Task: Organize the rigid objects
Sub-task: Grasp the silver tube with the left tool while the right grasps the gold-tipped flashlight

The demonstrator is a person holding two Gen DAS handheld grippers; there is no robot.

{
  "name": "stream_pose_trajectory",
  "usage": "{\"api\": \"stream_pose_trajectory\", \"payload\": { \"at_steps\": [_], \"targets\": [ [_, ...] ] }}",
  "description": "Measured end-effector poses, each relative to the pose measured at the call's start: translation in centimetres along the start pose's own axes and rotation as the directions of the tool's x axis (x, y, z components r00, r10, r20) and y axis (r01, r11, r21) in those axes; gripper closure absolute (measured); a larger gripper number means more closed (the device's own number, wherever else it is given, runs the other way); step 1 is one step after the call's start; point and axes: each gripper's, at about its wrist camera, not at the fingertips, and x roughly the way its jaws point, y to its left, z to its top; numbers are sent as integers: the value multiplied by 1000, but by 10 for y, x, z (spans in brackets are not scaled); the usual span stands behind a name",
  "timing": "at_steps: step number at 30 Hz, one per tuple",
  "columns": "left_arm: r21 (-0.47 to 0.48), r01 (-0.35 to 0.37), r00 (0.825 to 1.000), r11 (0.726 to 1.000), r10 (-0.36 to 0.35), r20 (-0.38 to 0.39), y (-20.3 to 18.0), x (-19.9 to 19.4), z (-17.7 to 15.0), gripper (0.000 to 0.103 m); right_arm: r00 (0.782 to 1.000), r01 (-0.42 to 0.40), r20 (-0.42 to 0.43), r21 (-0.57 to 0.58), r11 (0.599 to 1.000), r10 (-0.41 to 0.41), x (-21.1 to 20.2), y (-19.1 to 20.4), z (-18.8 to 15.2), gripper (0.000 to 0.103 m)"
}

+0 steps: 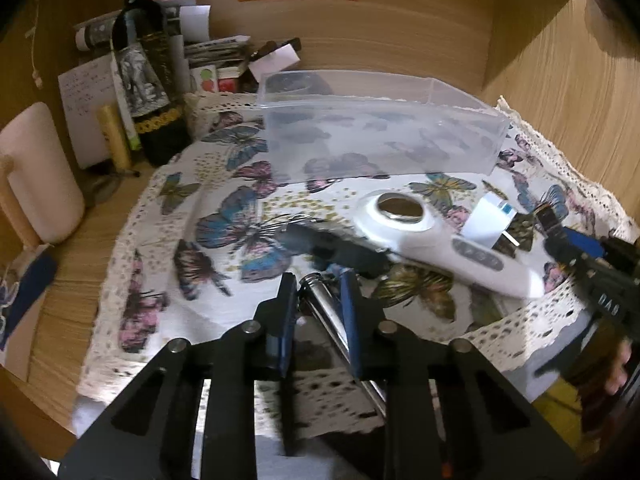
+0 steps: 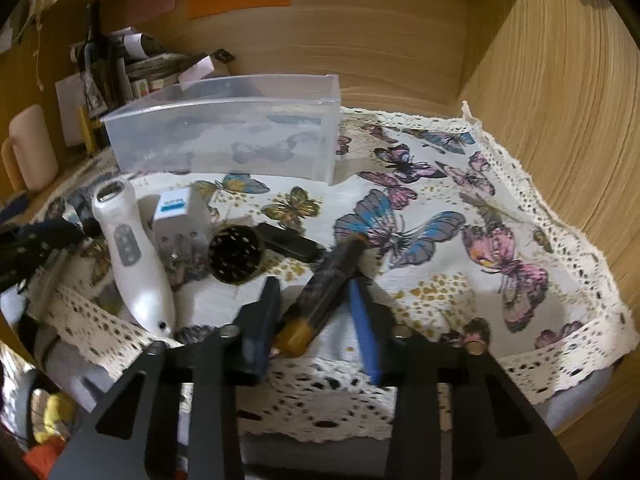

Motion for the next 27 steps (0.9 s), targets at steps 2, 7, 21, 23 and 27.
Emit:
{"api": "stream_pose_trajectory", "payload": {
  "at_steps": [2,7,21,23,27],
  "targets": [
    [20,3,1000,1000,-3,-6,0,-1,-1,81,1000,-6,-1,16,1000,6,-1,-5,0,76],
    [56,9,999,998,-6,-52,-6,0,-9,56,1000,-29,-5,57,998,29,-1,-10,4,76],
    [13,21,999,1000,-21,-30,8,-8,-8,88,996,-75,-41,35,997,77,10,-12,10,93],
    [-8,26,1000,1000,-27,-15,15,-11,-1,88,996,-79,-31,52,996,80,8,-16,12,93],
    [-26,32,999,999,-31,37,22,-21,16,88,998,-64,1,61,996,64,0,-20,19,93]
  ]
}}
